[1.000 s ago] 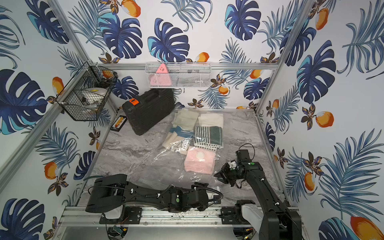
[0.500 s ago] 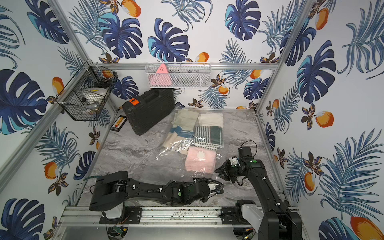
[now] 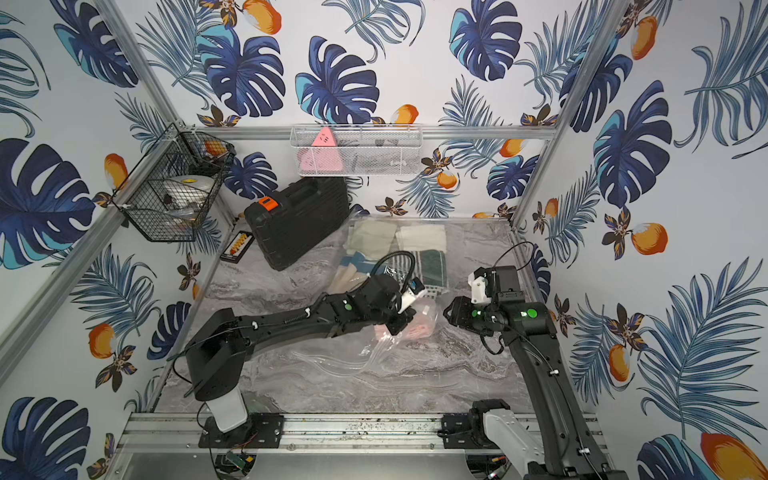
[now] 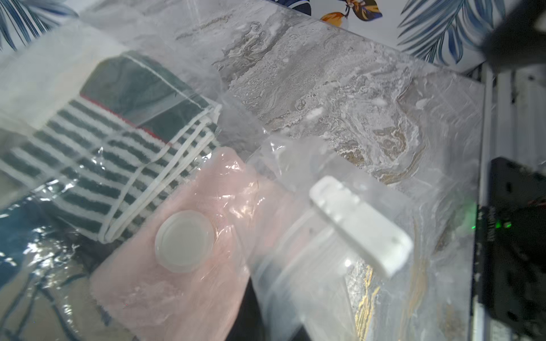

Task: Place the folded towel into the vacuum bag
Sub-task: Close the vacuum bag at the center of the board.

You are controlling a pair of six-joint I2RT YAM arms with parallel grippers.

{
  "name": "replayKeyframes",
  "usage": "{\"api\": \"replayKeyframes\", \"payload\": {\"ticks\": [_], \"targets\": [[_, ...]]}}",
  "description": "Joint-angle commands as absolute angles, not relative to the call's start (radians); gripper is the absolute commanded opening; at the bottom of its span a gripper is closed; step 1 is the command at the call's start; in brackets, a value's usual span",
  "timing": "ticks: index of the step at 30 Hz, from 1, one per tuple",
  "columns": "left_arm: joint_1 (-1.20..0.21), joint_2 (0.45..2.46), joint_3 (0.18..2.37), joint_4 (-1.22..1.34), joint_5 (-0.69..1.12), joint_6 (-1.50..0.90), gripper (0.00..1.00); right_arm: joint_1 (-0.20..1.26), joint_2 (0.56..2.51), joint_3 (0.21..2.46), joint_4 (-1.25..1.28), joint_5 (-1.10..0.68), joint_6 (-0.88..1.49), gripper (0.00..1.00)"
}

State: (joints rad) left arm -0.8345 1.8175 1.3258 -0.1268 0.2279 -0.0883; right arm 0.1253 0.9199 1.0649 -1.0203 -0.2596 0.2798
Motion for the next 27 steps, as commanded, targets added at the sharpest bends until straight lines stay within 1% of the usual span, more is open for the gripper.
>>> {"api": "replayKeyframes", "payload": {"ticks": [1, 3, 4, 5, 8, 11, 14, 18, 22, 27], "targets": [[-0.747, 1.825, 1.327, -0.124, 0.541, -0.307, 0.00, 0.164, 0.891, 1.071, -0.913, -0.211, 0.167, 0.53], [-0.708, 1.837, 1.341, -0.129, 0.608, -0.341, 0.00, 0.203, 0.905, 1.109, -0.915, -0.181, 0.044, 0.53], [-0.698, 1.841, 1.348, -0.142, 0.625, -0.343, 0.00, 0.236, 0.917, 1.123, -0.926, -0.135, 0.001, 0.54], [-0.691, 1.845, 1.358, -0.161, 0.640, -0.338, 0.00, 0.303, 0.929, 1.130, -0.940, -0.065, -0.058, 0.55], [-0.686, 1.843, 1.367, -0.205, 0.678, -0.321, 0.00, 0.459, 0.964, 1.130, -1.006, 0.034, -0.198, 0.56], [-0.685, 1.820, 1.348, -0.203, 0.710, -0.318, 0.00, 0.530, 0.971, 1.130, -1.061, 0.013, -0.271, 0.56], [-0.688, 1.796, 1.335, -0.208, 0.748, -0.310, 0.00, 0.546, 0.939, 1.129, -1.038, 0.017, -0.314, 0.56], [-0.706, 1.773, 1.331, -0.229, 0.778, -0.272, 0.00, 0.549, 0.943, 1.122, -1.023, -0.042, -0.355, 0.55], [-0.746, 1.774, 1.339, -0.292, 0.751, -0.188, 0.00, 0.552, 0.957, 1.096, -0.969, -0.005, -0.362, 0.53], [-0.773, 1.771, 1.338, -0.301, 0.759, -0.176, 0.00, 0.555, 0.988, 1.109, -0.945, -0.017, -0.364, 0.48]]}}
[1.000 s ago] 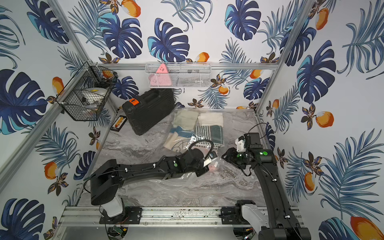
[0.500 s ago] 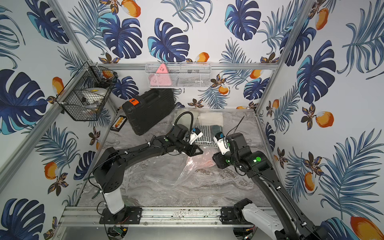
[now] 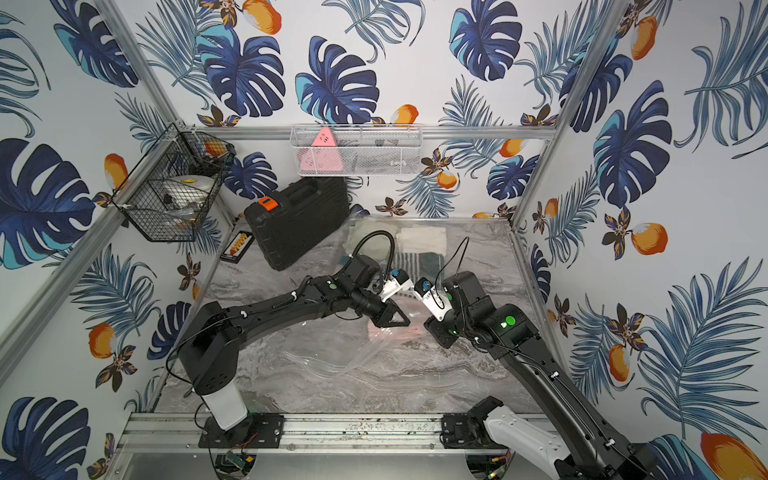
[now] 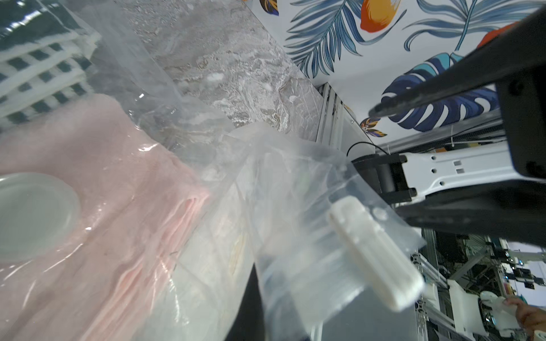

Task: Place the folded towel into the vacuum bag
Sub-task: Close the vacuum bag at the center of the board.

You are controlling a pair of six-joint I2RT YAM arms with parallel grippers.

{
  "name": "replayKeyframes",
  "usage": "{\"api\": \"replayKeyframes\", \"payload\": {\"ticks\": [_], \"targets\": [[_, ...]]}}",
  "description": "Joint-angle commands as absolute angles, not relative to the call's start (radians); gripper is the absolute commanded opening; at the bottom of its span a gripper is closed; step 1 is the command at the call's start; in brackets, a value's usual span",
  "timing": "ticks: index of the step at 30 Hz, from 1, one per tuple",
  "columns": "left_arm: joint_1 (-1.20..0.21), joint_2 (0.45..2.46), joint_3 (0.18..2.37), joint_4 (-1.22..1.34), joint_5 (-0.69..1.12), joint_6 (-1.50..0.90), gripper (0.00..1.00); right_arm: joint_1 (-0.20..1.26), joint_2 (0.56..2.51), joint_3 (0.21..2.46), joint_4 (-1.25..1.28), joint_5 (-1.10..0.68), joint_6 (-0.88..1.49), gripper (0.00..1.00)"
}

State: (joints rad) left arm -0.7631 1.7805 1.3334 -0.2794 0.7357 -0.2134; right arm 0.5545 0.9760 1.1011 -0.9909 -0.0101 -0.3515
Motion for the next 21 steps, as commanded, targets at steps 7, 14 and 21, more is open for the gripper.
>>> {"api": "replayKeyframes", "payload": {"ticks": [7, 14, 21], "targets": [[-0.790, 1.774, 1.351, -0.310, 0.769, -0.169, 0.00, 0.568, 1.009, 1.113, -0.930, -0.030, -0.358, 0.38], [-0.793, 1.768, 1.356, -0.330, 0.769, -0.155, 0.00, 0.569, 1.015, 1.116, -0.942, -0.054, -0.358, 0.24], [-0.794, 1.758, 1.358, -0.342, 0.761, -0.139, 0.00, 0.569, 1.003, 1.114, -0.947, -0.121, -0.359, 0.00]]}}
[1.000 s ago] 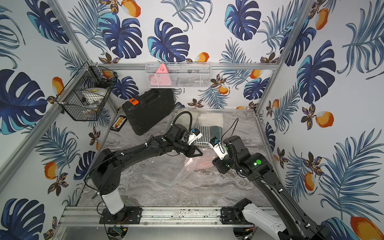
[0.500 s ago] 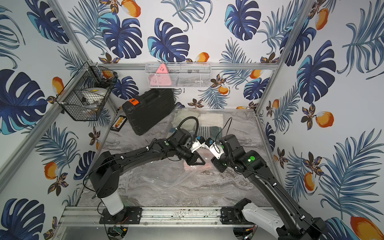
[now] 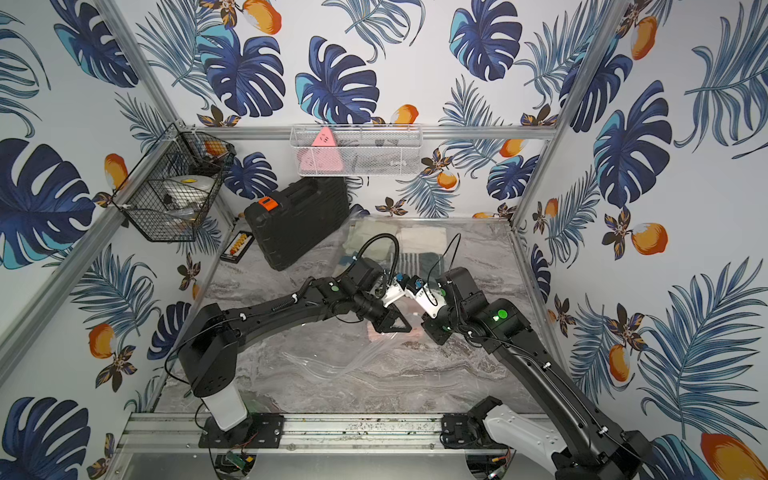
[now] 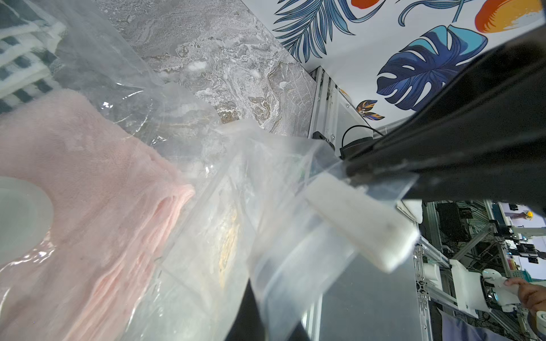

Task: Place the folded towel into the vacuum bag
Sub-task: Close the vacuum bag at the center of the board.

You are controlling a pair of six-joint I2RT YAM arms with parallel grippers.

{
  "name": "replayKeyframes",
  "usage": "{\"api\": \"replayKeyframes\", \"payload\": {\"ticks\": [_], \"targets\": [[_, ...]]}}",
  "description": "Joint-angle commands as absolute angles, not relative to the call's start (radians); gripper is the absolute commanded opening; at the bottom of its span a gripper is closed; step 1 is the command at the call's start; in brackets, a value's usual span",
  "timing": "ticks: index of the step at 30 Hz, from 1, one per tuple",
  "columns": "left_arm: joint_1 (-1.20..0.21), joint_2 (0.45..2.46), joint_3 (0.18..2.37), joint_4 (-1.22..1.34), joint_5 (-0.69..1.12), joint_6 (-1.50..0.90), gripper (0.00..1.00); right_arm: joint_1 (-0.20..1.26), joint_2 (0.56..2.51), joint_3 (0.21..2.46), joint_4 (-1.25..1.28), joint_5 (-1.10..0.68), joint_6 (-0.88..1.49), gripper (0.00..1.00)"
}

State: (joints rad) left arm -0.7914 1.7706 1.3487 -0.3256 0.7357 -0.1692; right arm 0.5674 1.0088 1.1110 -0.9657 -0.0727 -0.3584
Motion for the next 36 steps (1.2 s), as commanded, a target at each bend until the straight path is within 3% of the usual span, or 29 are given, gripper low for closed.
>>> {"api": "replayKeyframes", "payload": {"ticks": [1, 6, 9, 12, 19, 27, 36], "targets": [[-0.793, 1.753, 1.355, -0.343, 0.761, -0.136, 0.00, 0.569, 1.002, 1.116, -0.950, -0.141, -0.360, 0.00], [-0.793, 1.713, 1.340, -0.356, 0.746, -0.113, 0.00, 0.569, 0.994, 1.126, -0.971, -0.195, -0.377, 0.00], [-0.792, 1.674, 1.308, -0.364, 0.736, -0.085, 0.13, 0.569, 0.985, 1.127, -0.985, -0.208, -0.386, 0.00], [-0.793, 1.637, 1.289, -0.407, 0.695, -0.031, 0.34, 0.569, 0.974, 1.129, -0.998, -0.217, -0.391, 0.00], [-0.793, 1.545, 1.228, -0.294, 0.589, 0.021, 0.52, 0.569, 0.969, 1.129, -1.015, -0.292, -0.391, 0.00], [-0.795, 1.545, 1.187, -0.089, 0.666, 0.002, 0.52, 0.569, 0.964, 1.129, -1.018, -0.324, -0.388, 0.00], [-0.798, 1.576, 1.188, -0.002, 0.765, -0.020, 0.45, 0.569, 0.950, 1.120, -1.008, -0.321, -0.384, 0.00]]}}
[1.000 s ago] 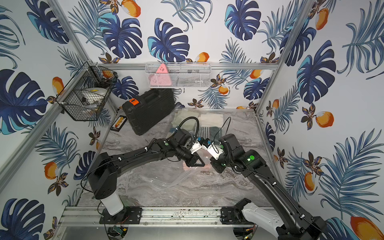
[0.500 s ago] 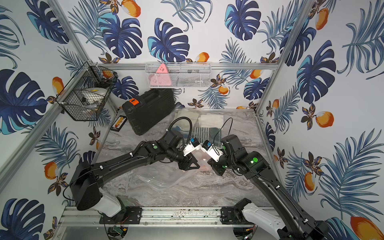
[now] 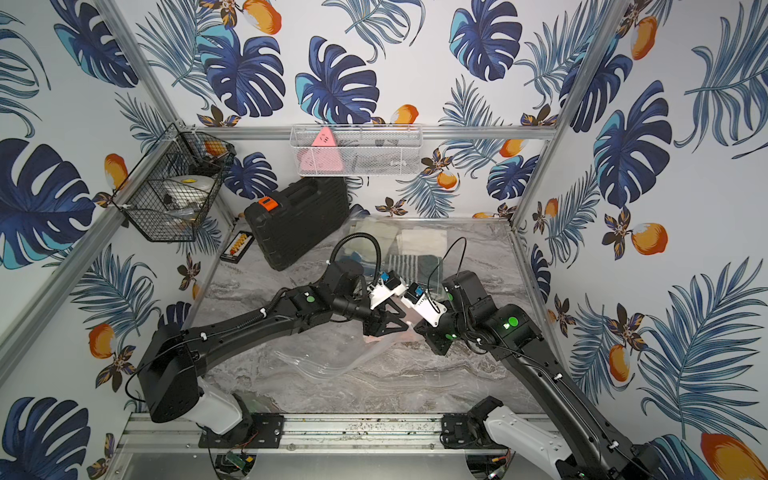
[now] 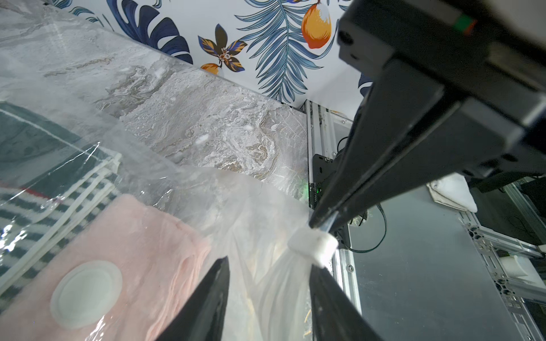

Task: Place the folded towel into the vacuum bag
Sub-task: Close the vacuum bag at the center of the board.

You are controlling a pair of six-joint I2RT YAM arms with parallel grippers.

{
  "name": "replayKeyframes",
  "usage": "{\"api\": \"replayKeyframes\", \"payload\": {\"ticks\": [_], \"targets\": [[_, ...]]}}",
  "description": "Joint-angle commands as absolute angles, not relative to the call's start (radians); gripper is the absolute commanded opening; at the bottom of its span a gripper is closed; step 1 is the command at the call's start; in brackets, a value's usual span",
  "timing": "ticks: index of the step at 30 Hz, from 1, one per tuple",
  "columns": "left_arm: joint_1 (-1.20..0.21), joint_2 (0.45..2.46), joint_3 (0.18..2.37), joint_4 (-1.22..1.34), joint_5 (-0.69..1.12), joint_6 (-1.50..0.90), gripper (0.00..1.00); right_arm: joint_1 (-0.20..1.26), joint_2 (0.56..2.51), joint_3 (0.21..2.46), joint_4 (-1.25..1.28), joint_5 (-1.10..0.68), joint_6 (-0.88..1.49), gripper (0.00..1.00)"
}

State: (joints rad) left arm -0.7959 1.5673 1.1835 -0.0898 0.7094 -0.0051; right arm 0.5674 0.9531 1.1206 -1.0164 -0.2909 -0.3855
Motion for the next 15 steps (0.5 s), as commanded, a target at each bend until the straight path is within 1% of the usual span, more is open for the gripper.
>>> {"api": "replayKeyframes", "payload": {"ticks": [1, 4, 10, 15], "targets": [[-0.799, 1.582, 1.190, 0.000, 0.773, -0.031, 0.43, 0.569, 0.947, 1.120, -1.005, -0.317, -0.380, 0.00], [-0.802, 1.592, 1.186, 0.006, 0.806, -0.049, 0.40, 0.569, 0.942, 1.114, -0.997, -0.309, -0.373, 0.00], [-0.804, 1.560, 1.156, 0.021, 0.828, -0.028, 0.45, 0.569, 0.941, 1.109, -1.000, -0.292, -0.367, 0.00], [-0.805, 1.577, 1.184, -0.004, 0.860, 0.000, 0.44, 0.569, 0.942, 1.114, -1.000, -0.295, -0.364, 0.00]]}}
